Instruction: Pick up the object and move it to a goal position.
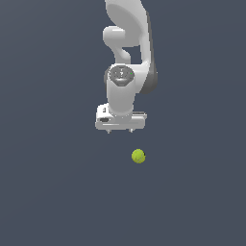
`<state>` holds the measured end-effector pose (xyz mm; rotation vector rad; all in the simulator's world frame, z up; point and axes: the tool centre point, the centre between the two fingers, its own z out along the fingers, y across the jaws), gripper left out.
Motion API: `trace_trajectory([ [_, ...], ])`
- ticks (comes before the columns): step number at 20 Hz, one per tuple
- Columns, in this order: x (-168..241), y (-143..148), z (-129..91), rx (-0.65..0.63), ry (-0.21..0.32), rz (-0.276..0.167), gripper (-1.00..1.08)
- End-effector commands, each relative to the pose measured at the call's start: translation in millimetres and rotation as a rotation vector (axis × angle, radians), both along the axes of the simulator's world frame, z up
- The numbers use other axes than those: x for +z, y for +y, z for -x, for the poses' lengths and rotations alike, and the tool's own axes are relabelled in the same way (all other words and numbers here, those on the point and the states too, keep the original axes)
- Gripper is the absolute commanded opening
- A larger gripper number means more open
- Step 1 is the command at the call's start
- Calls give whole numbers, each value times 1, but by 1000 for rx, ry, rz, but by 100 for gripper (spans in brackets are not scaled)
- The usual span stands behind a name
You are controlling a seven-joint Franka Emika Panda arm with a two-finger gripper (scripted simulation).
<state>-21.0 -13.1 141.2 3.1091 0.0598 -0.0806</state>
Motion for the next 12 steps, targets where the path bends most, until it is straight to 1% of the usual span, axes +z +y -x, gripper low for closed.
trace_trajectory([
  [1,0,0,0,0,0,0,100],
  [9,1,16,-7,29,2,-11,100],
  [12,1,16,-7,29,2,-11,100],
])
